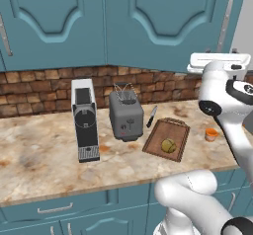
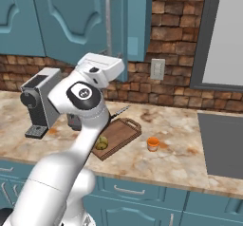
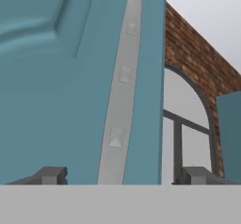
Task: Pick the bread, place it on the cutting board, pick the jam, place it on the counter, and close the cabinet.
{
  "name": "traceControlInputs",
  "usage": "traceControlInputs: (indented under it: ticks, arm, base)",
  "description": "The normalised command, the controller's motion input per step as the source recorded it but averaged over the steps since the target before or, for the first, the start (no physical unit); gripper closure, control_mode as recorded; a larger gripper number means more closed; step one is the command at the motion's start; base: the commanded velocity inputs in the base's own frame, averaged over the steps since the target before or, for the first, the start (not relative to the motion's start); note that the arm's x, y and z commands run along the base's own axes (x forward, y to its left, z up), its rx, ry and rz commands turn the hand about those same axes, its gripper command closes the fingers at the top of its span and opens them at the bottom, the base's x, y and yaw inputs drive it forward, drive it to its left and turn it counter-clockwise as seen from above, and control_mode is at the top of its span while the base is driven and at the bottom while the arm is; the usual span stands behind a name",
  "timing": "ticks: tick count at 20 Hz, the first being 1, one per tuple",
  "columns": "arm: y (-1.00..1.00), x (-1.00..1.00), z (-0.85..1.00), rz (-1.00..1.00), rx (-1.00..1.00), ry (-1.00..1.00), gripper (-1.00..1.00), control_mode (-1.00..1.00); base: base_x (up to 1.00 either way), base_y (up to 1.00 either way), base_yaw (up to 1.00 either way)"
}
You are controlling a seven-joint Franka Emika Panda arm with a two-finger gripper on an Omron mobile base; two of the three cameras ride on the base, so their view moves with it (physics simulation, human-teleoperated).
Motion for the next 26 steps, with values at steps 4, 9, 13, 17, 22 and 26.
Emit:
traceControlInputs:
  ticks: [4, 9, 13, 17, 22, 26]
  arm:
    - [-0.14, 0.25, -0.06, 0.04, 0.0, 0.0, -1.0, -1.0]
    - [-0.15, 0.3, -0.06, 0.04, 0.0, 0.0, -1.0, -1.0]
    - [-0.15, 0.32, -0.06, 0.05, 0.0, 0.0, -1.0, -1.0]
    - [-0.13, 0.3, -0.07, 0.05, 0.0, 0.0, -1.0, -1.0]
    - [-0.08, 0.3, -0.08, 0.05, 0.0, 0.0, -1.0, -1.0]
    - [-0.05, 0.31, -0.09, 0.04, 0.0, 0.0, -1.0, -1.0]
  base:
    - [0.0, 0.0, 0.0]
    - [0.0, 0.0, 0.0]
    - [0.0, 0.0, 0.0]
    - [0.0, 0.0, 0.0]
    - [0.0, 0.0, 0.0]
    - [0.0, 0.0, 0.0]
